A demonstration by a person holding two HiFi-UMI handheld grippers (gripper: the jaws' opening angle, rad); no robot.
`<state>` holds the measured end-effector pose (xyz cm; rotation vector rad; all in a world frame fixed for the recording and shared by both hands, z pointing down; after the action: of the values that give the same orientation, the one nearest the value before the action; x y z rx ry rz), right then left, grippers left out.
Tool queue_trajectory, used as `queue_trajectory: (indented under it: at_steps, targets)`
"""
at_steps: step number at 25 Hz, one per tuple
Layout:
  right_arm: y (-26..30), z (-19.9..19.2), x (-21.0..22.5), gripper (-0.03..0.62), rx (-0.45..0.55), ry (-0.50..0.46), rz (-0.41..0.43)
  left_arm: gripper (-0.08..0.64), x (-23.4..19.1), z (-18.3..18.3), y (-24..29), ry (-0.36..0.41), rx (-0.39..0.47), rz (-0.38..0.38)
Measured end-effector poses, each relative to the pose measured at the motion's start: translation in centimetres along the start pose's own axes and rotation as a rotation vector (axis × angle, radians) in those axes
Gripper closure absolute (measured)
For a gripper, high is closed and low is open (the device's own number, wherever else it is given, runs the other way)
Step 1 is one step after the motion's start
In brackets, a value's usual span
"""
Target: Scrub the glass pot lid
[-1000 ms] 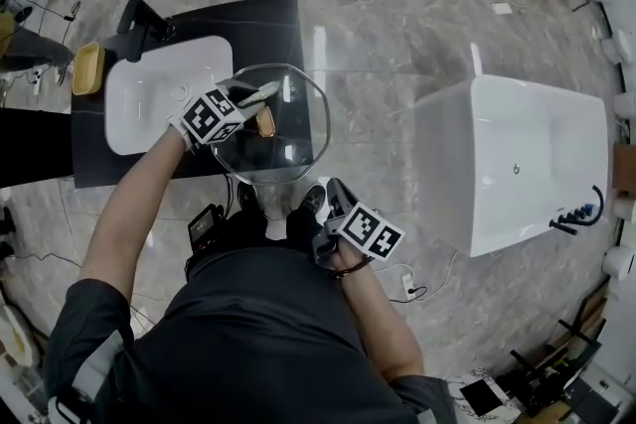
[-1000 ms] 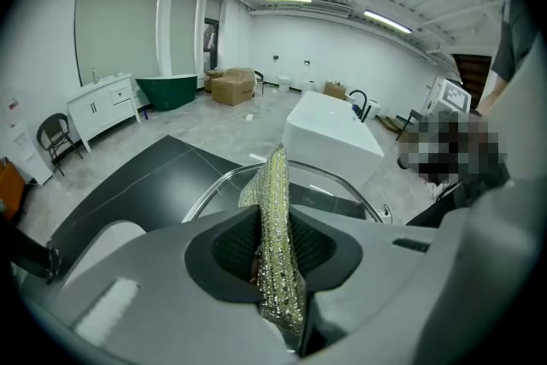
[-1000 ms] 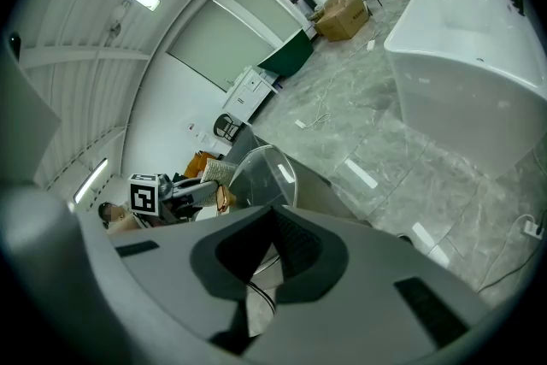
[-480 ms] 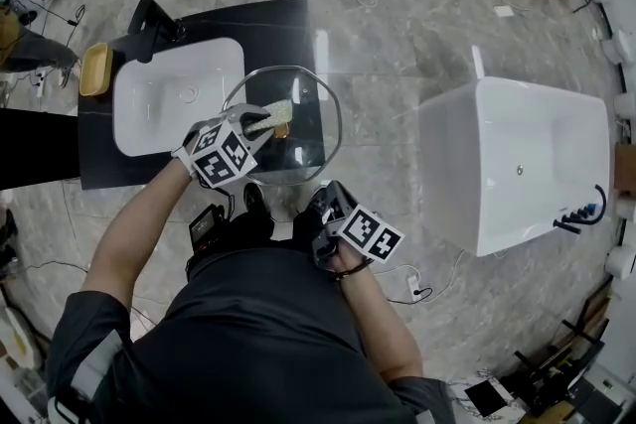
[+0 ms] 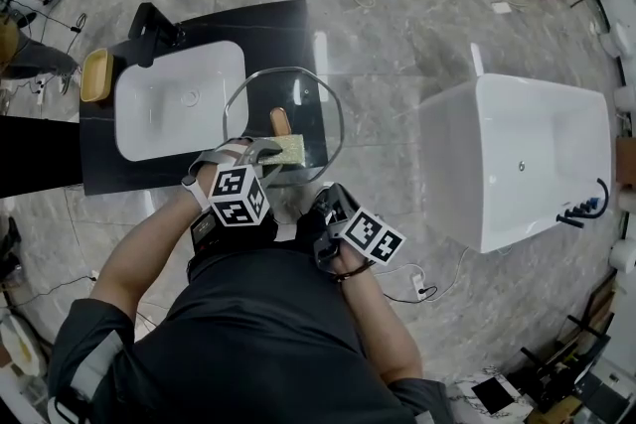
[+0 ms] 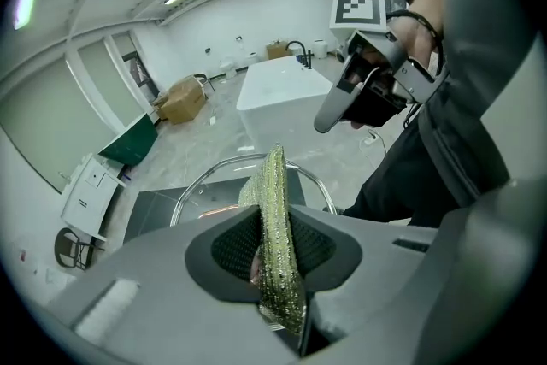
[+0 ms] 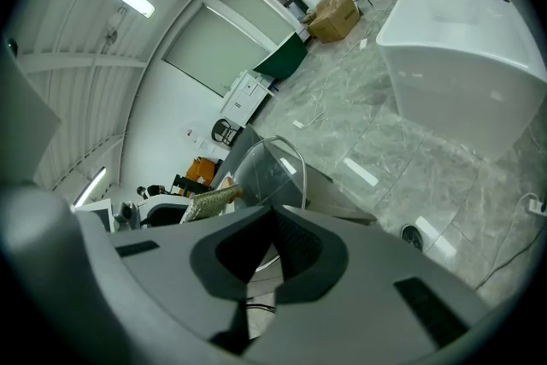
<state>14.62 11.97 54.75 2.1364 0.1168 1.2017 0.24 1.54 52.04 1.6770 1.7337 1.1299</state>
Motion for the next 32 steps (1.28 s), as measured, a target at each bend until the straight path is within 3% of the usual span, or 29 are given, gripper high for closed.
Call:
queue_trajectory:
  at_steps: [5,10,13,17,22,32]
  targets:
    - [0.2,0.5,-0.5,0.584,-0.002,-0.011,0.001,0.485,-0.9,-0.5,-1.9,-0.102,0.091,0.035]
    - [0.8,1.1,-1.5,0.584,-0.02,-0.047,0.011,0.485,-8.1,-3.5,-5.0,-0.201,0.151,0.241]
    - [1.4,0.9,-2.3,0.584,-0.039,-0.063,0.018,0.485,-11.7,-6.5,-3.6,-0.17,0.104,0.273]
    - [1.7,0.4,-2.7,0.584,-0.059,-0.078,0.018,0.485,-13.5,-8.8,-0.2,-0.108,0.045,0.237]
    - [1.1,0.4,-1.1,0.584,-0.045,-0.035,-0.006,0.485,-10.1,-10.4,2.6,-0.044,-0.034,0.21]
    - [2.1,0.4,-1.6,0.584,-0.082,-0.039,0.018,0.485,-0.5,-9.2,1.8,-0.078,0.018,0.233]
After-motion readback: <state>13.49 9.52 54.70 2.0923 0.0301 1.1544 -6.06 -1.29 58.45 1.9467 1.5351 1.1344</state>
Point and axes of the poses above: the fingertips, and each gripper's own axes: y forward along the fingers, x to its right, z out of its top, the point moved 5 cm from there along -y, backward along the fingers, and after that the axes turned 4 degrees about x, right-handed, at the moved point
